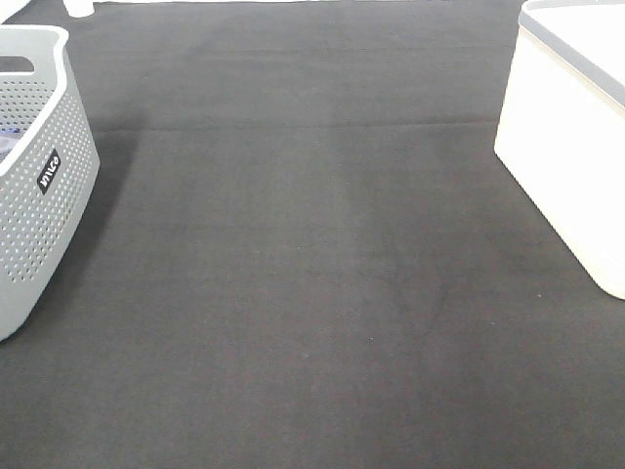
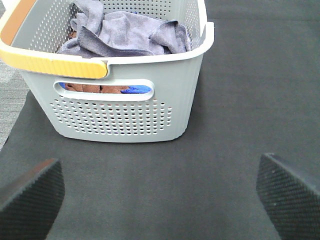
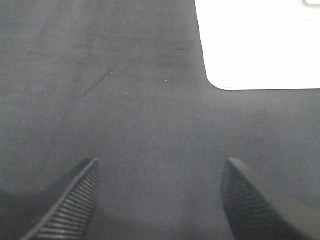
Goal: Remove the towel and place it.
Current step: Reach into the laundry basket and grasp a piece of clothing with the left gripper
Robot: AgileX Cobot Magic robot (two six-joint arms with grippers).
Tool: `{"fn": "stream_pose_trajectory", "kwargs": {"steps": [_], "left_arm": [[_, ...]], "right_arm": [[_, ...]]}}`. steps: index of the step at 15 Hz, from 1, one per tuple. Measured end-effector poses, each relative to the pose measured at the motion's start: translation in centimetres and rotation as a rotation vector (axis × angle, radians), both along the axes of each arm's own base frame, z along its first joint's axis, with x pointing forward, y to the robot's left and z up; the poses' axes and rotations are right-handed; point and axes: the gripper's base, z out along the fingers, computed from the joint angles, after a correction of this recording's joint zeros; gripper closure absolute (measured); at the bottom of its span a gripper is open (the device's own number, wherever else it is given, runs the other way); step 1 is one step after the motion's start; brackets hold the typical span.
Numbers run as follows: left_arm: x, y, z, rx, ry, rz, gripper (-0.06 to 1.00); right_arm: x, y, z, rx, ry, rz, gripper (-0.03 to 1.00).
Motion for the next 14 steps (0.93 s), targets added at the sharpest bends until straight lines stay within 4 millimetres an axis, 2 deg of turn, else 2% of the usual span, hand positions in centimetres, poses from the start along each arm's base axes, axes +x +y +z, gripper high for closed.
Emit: {"fn": "stream_pose_trajectory", "kwargs": {"steps": [10, 12, 14], "left_arm": [[0.1, 0.0, 0.1, 0.026, 0.013, -0.014, -0.04], [0.5, 0.0, 1.7, 0.086, 0.081, -0.049, -0.04], [2.2, 0.1, 4.3, 0.136, 0.189, -0.090, -0.04]], "right_arm": [[0.0, 0.0, 0.0, 0.000, 0.000, 0.000, 0.29], [0.0, 0.0, 0.0, 0.000, 0.000, 0.000, 0.29], [0.0, 0.0, 0.0, 0.000, 0.000, 0.000, 0.29]]}}
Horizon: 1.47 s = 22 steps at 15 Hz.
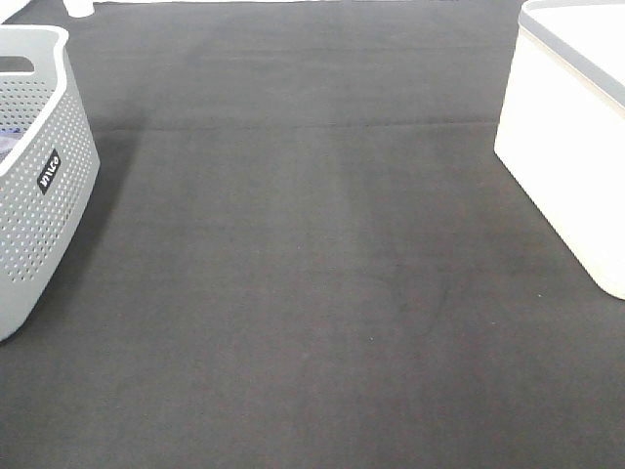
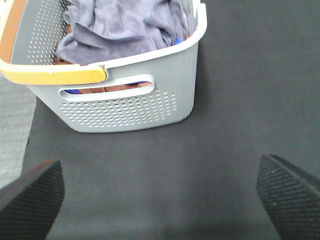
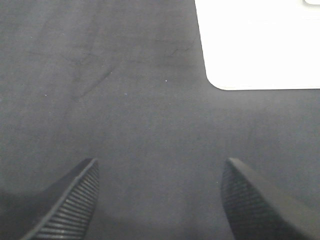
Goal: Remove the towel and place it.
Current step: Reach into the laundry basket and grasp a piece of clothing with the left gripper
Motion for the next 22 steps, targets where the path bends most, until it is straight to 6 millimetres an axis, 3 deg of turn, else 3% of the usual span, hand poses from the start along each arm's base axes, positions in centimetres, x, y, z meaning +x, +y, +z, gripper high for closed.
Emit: {"fn": "stream_pose_trajectory", "kwargs": {"steps": [3, 7, 9, 12, 13, 14, 18, 22], "left_arm": [[4.6, 0.2, 4.3, 0.118, 0.132, -0.108, -0.04], [13.1, 0.6, 9.2, 0.337, 0.226, -0.323, -0.04], [18.4, 0.8, 10.0, 0.474, 0.291, -0.469, -0.04], [23.0, 2.0, 10.1, 0.552, 0.344, -0.534, -0.04], [24.7, 2.8, 9.4, 0.555, 0.379, -0.538, -0.04], [27.2, 4.5, 7.2, 0.603, 0.482, -0.581, -0.04], [31.1, 6.9, 2.3, 0.651, 0.657, -0.637, -0.04], [35.0, 8.1, -4.2, 0.663, 0.817, -0.724, -0.03]], "right_arm": [[0.0, 0.0, 0.0, 0.000, 0.000, 0.000, 0.29], [0.0, 0.0, 0.0, 0.000, 0.000, 0.000, 0.29], [0.0, 0.0, 0.0, 0.000, 0.000, 0.000, 0.29], [0.0, 0.0, 0.0, 0.000, 0.000, 0.000, 0.29], [0.0, 0.0, 0.0, 0.000, 0.000, 0.000, 0.29], [0.0, 0.0, 0.0, 0.000, 0.000, 0.000, 0.29], [0.0, 0.0, 0.0, 0.000, 0.000, 0.000, 0.29], [0.0, 0.0, 0.0, 0.000, 0.000, 0.000, 0.29]]}}
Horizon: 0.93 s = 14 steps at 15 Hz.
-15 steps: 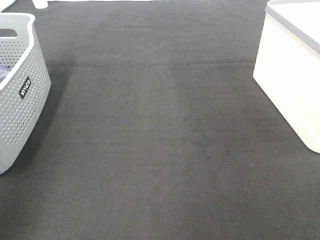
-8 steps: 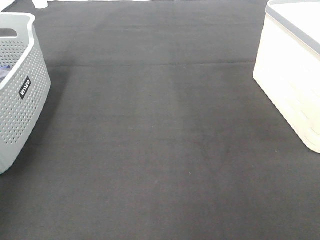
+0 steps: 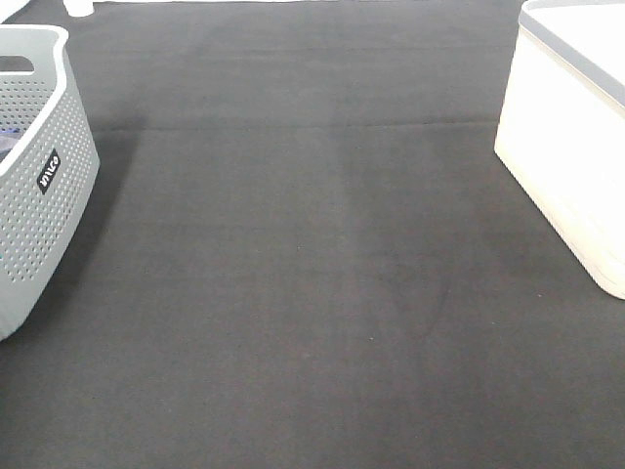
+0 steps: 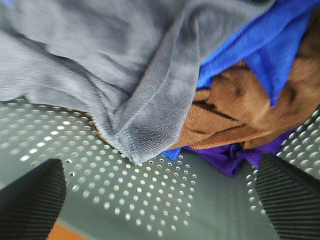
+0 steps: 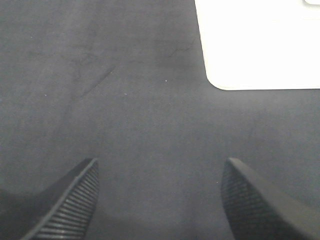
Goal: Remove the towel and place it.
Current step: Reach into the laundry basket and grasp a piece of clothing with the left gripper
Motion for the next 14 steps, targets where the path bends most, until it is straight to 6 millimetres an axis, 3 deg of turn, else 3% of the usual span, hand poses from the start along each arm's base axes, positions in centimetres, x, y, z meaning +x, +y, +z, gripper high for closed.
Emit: {"fn": "stream_pose_trajectory", "kwargs": {"steps": [3, 8, 11, 14], "left_arm": [[1.9, 0.9, -3.8, 0.053, 0.063, -0.016, -0.03], [3.5, 1.4, -8.3, 0.071, 0.109, 0.005, 0.00], [4.2, 1.6, -9.8, 0.077, 0.100, -0.017, 0.18], [4.6, 1.6, -9.9, 0.084, 0.070, -0.031, 0.51]], "right_arm": [[0.0, 0.0, 0.0, 0.000, 0.000, 0.000, 0.29], [0.0, 0.0, 0.0, 0.000, 0.000, 0.000, 0.29], [0.0, 0.0, 0.0, 0.000, 0.000, 0.000, 0.29], [0.0, 0.0, 0.0, 0.000, 0.000, 0.000, 0.29]]}}
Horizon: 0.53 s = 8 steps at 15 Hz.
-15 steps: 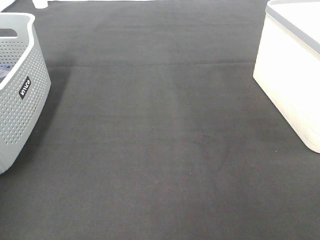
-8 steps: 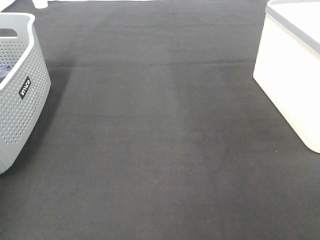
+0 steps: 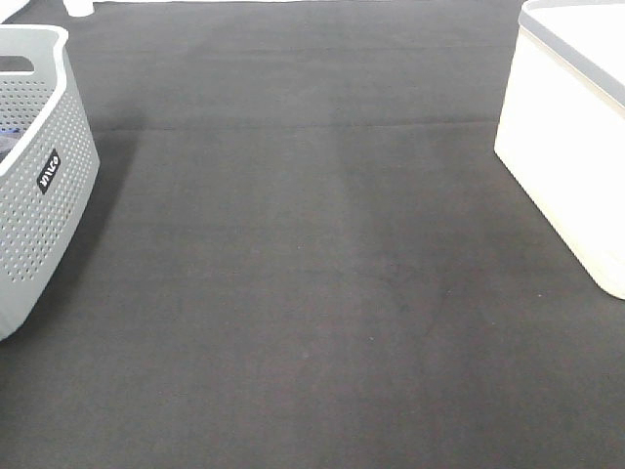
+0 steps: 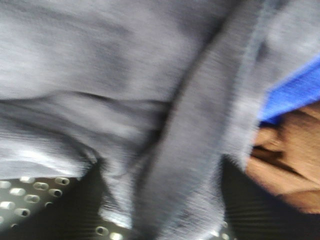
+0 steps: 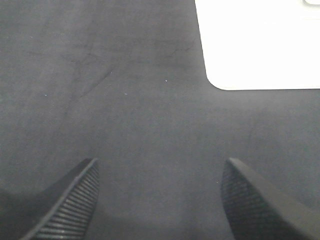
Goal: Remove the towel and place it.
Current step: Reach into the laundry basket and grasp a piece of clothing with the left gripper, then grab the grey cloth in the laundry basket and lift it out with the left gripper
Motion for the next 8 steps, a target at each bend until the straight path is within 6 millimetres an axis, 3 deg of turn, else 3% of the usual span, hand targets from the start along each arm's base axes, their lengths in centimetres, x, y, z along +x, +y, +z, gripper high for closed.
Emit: {"fn": "stream_pose_trajectory", "kwargs": {"steps": [2, 6, 8], "left_arm": [[0.10, 0.00, 0.02, -0.001, -0.012, 0.002, 0.66], [0.09, -0.05, 0.00, -0.007, -0.014, 0.009, 0.70], [0.09, -0.05, 0.00, -0.008, -0.014, 0.010, 0.81]], "right_arm": [[0.00, 0.00, 0.00, 0.000, 0.000, 0.000, 0.29], [0.00, 0.00, 0.00, 0.000, 0.000, 0.000, 0.29], [0.00, 0.00, 0.00, 0.000, 0.000, 0.000, 0.29]]}}
